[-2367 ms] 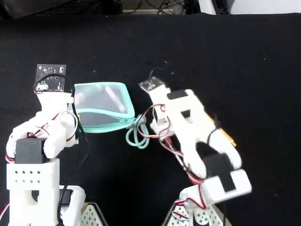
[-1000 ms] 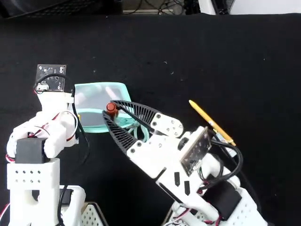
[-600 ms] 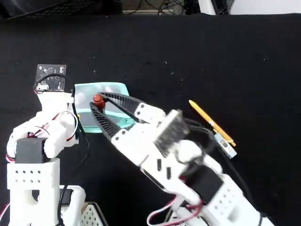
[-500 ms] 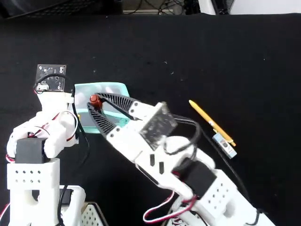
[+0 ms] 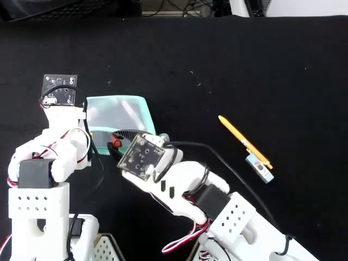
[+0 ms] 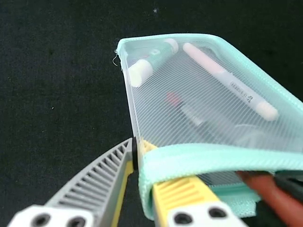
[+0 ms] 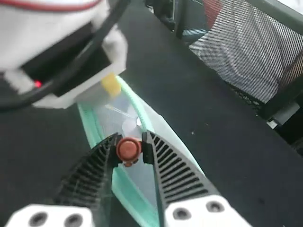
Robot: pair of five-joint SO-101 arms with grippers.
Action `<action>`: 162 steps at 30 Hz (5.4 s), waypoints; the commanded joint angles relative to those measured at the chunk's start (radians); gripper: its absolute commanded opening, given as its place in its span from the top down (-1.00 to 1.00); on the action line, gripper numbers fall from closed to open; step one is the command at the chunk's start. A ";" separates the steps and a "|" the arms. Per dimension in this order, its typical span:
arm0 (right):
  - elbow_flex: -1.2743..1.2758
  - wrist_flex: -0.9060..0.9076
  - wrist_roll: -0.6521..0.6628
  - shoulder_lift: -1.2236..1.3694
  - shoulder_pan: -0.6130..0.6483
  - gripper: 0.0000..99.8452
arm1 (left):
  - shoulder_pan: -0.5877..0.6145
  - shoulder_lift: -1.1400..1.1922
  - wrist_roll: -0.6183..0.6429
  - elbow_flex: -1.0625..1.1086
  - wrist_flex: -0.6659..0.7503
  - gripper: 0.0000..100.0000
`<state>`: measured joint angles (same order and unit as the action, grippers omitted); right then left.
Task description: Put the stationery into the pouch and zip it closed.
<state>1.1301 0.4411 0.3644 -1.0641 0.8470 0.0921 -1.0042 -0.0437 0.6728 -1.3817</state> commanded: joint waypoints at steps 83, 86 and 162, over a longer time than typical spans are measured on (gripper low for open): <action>-0.059 0.384 0.098 -0.028 -0.832 0.98 | -0.004 -0.006 0.000 0.058 0.086 0.93; -0.051 0.529 0.094 -0.127 -0.663 0.98 | -0.004 -0.006 0.000 0.054 0.086 0.93; -0.219 0.574 0.055 0.799 -0.674 0.93 | -0.004 -0.006 0.000 0.061 0.086 0.93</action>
<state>0.9137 1.0073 0.4166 -0.2463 0.1258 0.0905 -1.0058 -0.0453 0.7373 -1.3142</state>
